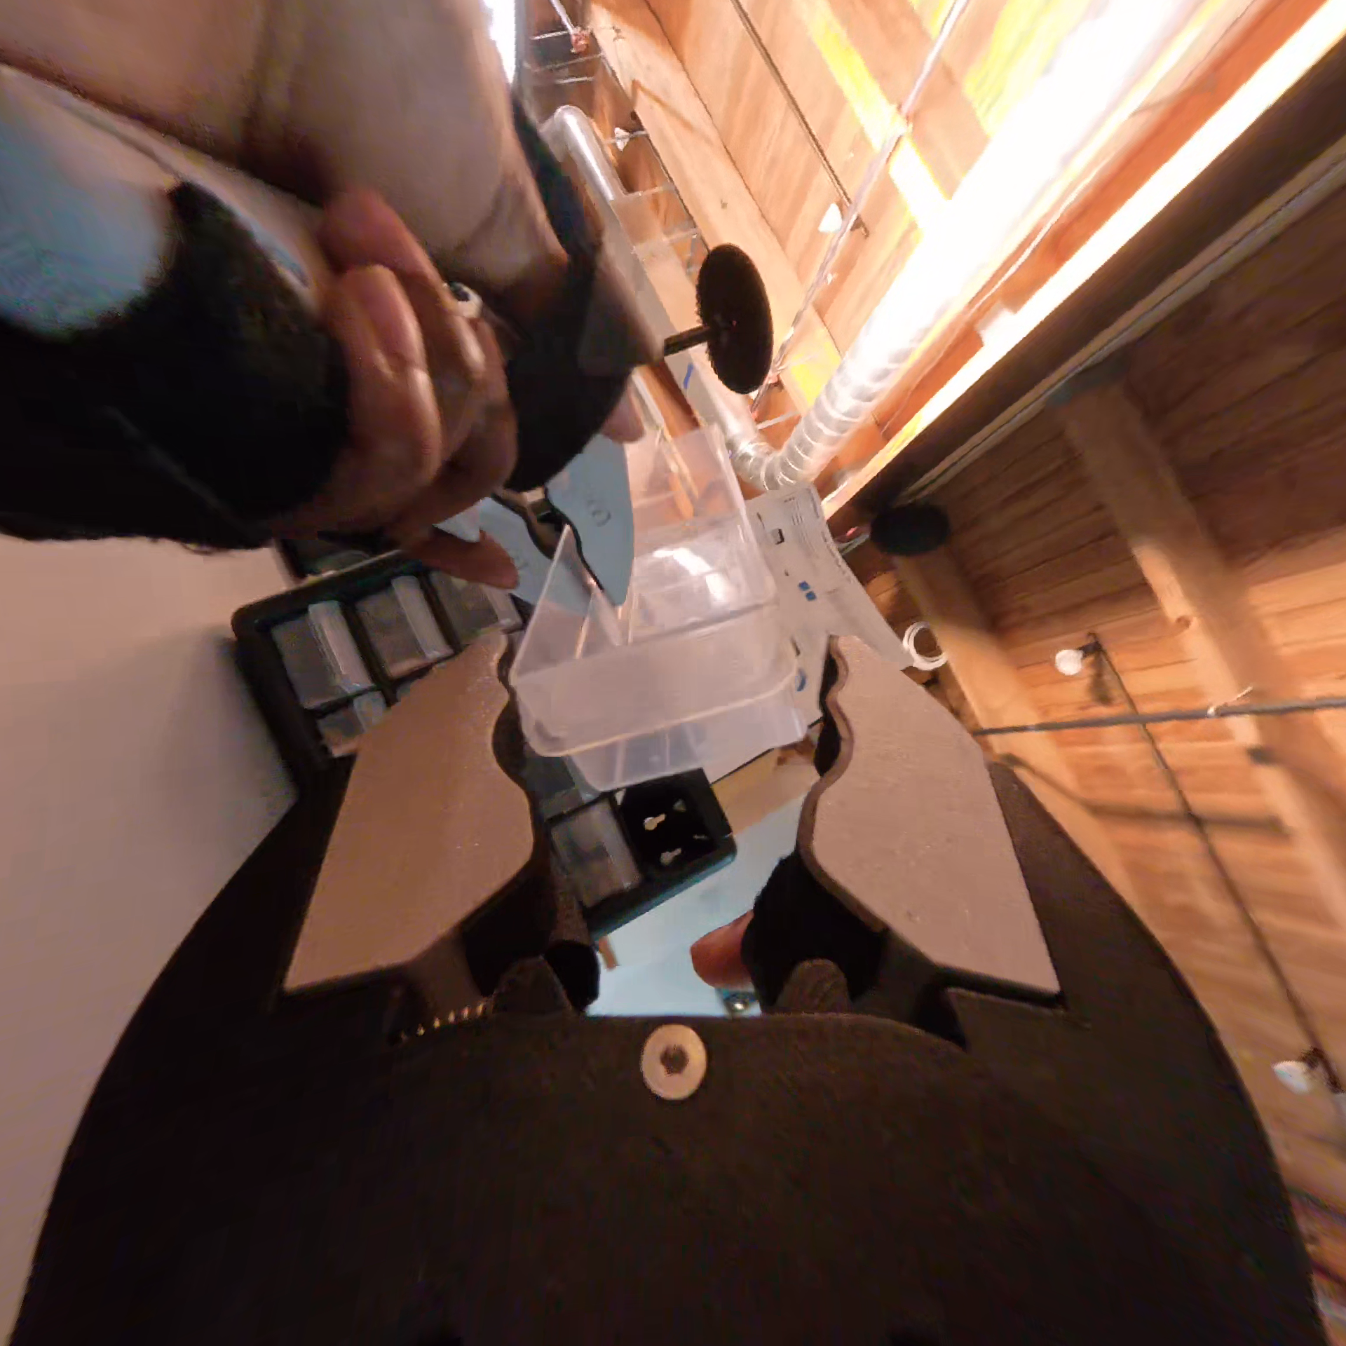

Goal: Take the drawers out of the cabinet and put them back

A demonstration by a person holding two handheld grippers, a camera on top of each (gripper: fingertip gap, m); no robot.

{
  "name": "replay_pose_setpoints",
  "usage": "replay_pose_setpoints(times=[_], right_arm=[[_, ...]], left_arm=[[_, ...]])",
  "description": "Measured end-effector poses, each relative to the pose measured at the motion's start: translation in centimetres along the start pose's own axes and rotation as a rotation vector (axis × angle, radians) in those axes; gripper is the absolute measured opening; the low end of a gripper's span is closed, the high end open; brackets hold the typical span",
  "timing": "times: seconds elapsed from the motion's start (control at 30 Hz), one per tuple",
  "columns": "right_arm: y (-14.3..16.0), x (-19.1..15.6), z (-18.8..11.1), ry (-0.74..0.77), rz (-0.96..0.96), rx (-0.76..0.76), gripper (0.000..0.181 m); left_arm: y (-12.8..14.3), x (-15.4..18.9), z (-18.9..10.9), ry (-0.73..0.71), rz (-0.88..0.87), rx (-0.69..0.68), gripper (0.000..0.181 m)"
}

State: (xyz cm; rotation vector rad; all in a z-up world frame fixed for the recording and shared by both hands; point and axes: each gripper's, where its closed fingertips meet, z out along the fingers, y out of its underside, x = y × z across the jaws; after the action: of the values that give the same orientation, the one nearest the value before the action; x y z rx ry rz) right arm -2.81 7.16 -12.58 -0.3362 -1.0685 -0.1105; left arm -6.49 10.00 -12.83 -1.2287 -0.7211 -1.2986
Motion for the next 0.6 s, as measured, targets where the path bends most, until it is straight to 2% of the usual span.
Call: replay_pose_setpoints(times=[0.03,0.13,0.27,0.3,0.33,0.37,0.4,0.47,0.53,0.57,0.6], right_arm=[[-0.1,-0.2,-0.1,-0.003,-0.025,0.006,0.073],[0.3,0.0,0.0,-0.001,-0.013,-0.023,0.072],[0.6,1.1,-0.1,-0.005,0.133,-0.016,0.071],[0.7,1.5,-0.1,-0.003,0.192,-0.014,0.071],[0.9,2.1,-0.2,0.003,0.248,-0.014,0.071],[1.3,2.7,-0.2,0.013,0.303,-0.019,0.071],[1.9,3.4,-0.2,0.029,0.364,-0.033,0.071],[3.6,4.7,-0.3,0.061,0.508,-0.071,0.071],[5.5,5.6,-0.3,0.087,0.693,-0.115,0.071],[6.5,5.8,-0.3,0.097,0.788,-0.140,0.071],[7.5,5.7,-0.3,0.099,0.877,-0.167,0.070]], left_arm=[[0.1,0.0,0.0,-0.001,0.006,-0.007,0.004],[-0.2,0.4,-0.2,-0.005,0.045,-0.013,0.004],[0.4,1.9,-0.2,0.033,0.248,-0.089,0.008],[0.5,2.7,-0.1,0.072,0.292,-0.125,0.014],[0.5,3.4,-0.2,0.100,0.351,-0.158,0.029],[0.0,3.8,-0.2,0.099,0.439,-0.176,0.042],[-1.0,4.1,-0.4,0.082,0.549,-0.162,0.046],[-4.6,5.5,-0.9,0.019,0.829,-0.027,0.046],[-8.6,7.5,-0.9,-0.118,1.219,0.097,0.038],[-10.1,8.3,-0.3,-0.204,1.392,0.105,0.038],[-11.0,8.8,0.8,-0.264,1.504,0.051,0.039]])
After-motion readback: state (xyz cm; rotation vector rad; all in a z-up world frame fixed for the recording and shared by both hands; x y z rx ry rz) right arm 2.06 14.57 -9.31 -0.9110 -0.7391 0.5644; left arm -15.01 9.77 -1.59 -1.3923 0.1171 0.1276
